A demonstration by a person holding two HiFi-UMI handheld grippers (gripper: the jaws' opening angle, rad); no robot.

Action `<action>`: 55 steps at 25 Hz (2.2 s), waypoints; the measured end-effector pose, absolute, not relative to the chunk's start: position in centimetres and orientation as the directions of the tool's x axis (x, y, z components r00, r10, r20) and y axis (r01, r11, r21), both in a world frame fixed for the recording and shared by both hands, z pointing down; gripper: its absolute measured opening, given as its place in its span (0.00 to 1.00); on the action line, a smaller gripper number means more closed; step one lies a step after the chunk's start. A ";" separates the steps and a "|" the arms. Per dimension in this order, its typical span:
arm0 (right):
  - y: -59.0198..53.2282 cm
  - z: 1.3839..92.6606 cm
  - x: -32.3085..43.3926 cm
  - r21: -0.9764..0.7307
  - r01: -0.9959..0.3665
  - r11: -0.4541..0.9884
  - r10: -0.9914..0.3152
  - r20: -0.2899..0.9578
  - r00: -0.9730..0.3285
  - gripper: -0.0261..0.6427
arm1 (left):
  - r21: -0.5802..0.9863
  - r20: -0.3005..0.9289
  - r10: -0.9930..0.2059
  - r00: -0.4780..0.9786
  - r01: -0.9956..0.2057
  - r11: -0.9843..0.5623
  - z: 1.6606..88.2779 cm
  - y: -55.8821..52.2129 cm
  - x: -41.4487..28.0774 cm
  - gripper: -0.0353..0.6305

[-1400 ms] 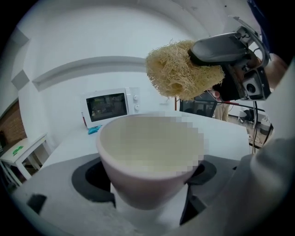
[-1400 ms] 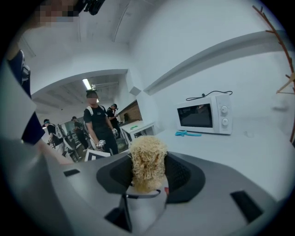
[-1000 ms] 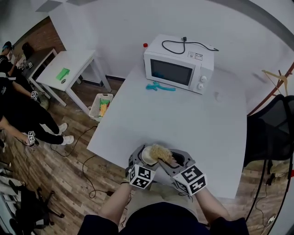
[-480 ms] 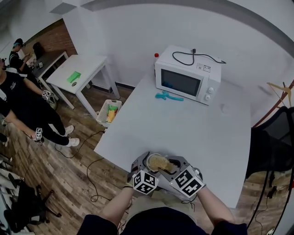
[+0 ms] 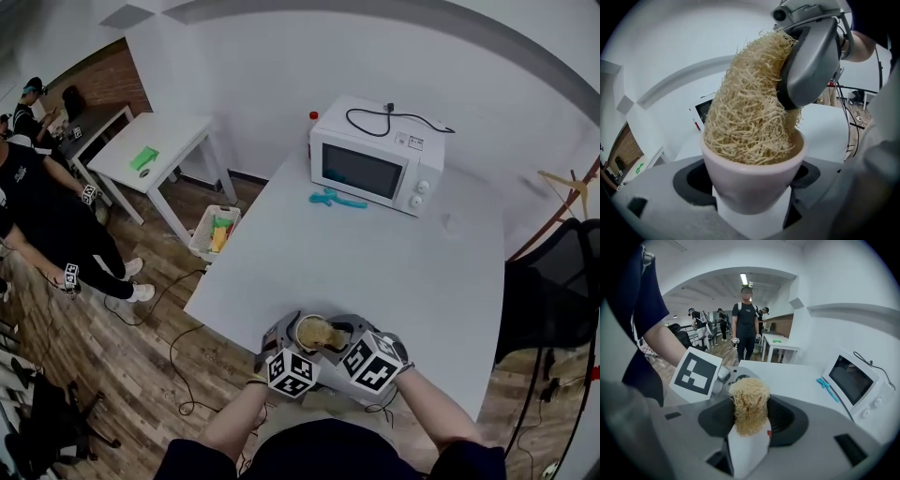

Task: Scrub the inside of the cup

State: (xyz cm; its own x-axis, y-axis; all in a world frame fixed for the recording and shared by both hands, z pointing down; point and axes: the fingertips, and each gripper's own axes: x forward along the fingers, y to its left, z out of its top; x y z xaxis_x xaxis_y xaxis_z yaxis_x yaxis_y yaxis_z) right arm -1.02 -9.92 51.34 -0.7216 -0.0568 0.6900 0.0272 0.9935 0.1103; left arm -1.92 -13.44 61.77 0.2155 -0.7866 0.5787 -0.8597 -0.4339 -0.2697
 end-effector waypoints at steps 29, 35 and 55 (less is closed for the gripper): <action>-8.3 56.0 -1.5 0.512 0.596 0.619 -0.056 0.785 -0.617 0.31 | -0.380 0.646 -0.698 0.310 -0.663 -0.646 62.0 -12.8 0.3 0.74; -7.9 56.3 -1.7 0.523 0.596 0.610 -0.055 0.778 -0.626 0.31 | -0.380 0.651 -0.696 0.302 -0.664 -0.644 62.3 -12.5 0.3 0.74; -9.8 55.6 -2.1 -0.026 0.061 0.998 0.060 0.750 -0.659 0.31 | -0.416 0.620 -0.743 0.254 -0.695 -0.586 61.9 -12.7 -0.6 0.74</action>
State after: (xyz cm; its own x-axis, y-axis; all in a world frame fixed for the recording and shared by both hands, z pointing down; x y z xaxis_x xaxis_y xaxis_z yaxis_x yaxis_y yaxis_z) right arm -2.12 -9.82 55.62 -0.6586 0.0598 0.7501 0.0613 0.9978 -0.0257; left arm -0.65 -12.67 61.92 0.2543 -0.7425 0.6197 -0.6954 -0.5857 -0.4164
